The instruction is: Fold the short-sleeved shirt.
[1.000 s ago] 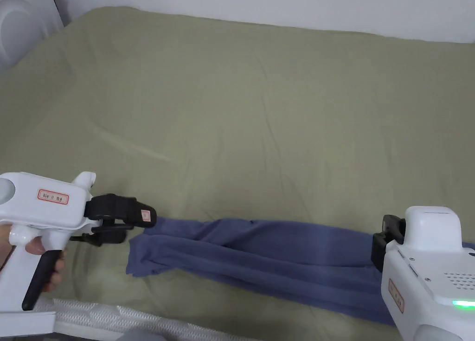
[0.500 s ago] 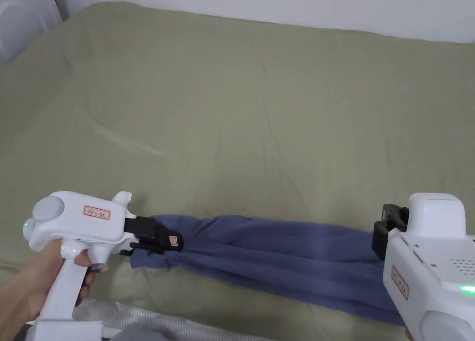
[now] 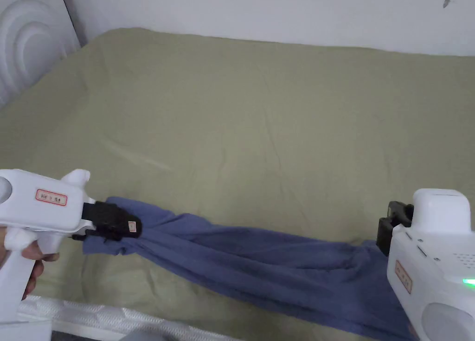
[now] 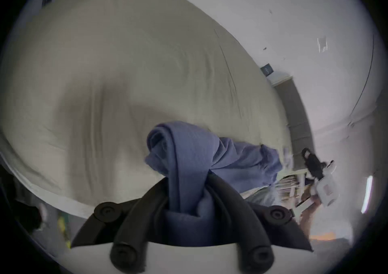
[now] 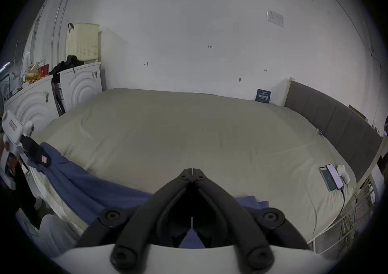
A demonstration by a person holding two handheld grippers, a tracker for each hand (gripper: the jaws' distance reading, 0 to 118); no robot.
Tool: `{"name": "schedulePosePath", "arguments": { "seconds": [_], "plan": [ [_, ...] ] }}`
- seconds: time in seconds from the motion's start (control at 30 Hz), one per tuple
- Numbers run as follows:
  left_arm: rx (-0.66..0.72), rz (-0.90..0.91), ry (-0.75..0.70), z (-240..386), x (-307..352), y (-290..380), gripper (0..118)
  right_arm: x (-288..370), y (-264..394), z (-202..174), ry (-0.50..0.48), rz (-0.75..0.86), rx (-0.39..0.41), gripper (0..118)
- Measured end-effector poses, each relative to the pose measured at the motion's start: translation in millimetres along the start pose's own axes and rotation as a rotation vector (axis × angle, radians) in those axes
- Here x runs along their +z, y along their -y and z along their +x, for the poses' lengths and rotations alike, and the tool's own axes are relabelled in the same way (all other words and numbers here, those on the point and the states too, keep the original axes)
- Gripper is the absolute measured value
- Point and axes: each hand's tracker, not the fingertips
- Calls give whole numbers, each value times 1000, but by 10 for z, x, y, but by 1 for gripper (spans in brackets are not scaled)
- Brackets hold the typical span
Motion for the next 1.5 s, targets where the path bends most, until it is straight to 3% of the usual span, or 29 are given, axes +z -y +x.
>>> {"name": "schedulePosePath", "arguments": {
  "seconds": [0.27,0.37,0.63,0.67,0.7,0.73,0.77,0.8,0.83,0.93,0.97,1.0,1.03,1.07,1.2,1.33,1.43,1.5],
  "plan": [
    [-281,-17,-105,1242,-338,212,11,76,74,173,35,3,-5,0],
    [-309,-53,-65,1617,-650,307,11,116,96,274,46,2,-10,0],
    [-441,-112,-174,2205,-1640,541,12,136,229,468,81,-25,-18,0],
    [-485,-106,-217,2236,-1743,581,20,132,248,495,84,-32,-22,0],
    [-534,-102,-232,2238,-1840,617,46,128,268,523,90,-40,-26,0],
    [-516,-99,-212,2226,-1877,631,102,127,279,539,92,-43,-29,0],
    [-510,-106,-196,2230,-1868,651,118,127,291,559,96,-46,-34,0],
    [-470,-59,-118,2220,-1774,669,116,127,298,574,97,-49,-38,0],
    [-444,-64,-91,2175,-1686,643,107,127,303,583,99,-51,-40,0],
    [-352,-19,-31,2036,-1343,559,100,117,301,590,102,-54,-49,0],
    [-334,-6,-18,1944,-1215,517,89,112,295,591,101,-55,-52,0],
    [-303,15,-16,1828,-1121,477,64,109,287,584,100,-54,-55,0],
    [-284,33,-7,1735,-1072,445,6,109,279,584,96,-51,-61,0],
    [-250,48,7,1632,-1053,419,0,108,269,585,90,-47,-67,0],
    [-125,19,81,1391,-1216,377,0,89,240,567,86,-44,-65,0],
    [-124,-86,126,1539,-1700,458,0,71,231,564,82,-52,-57,0],
    [-115,-212,262,1739,-2228,617,0,59,233,558,82,-58,-50,0],
    [-130,-250,186,1831,-2517,728,0,36,240,555,81,-67,-42,0]
  ]
}}
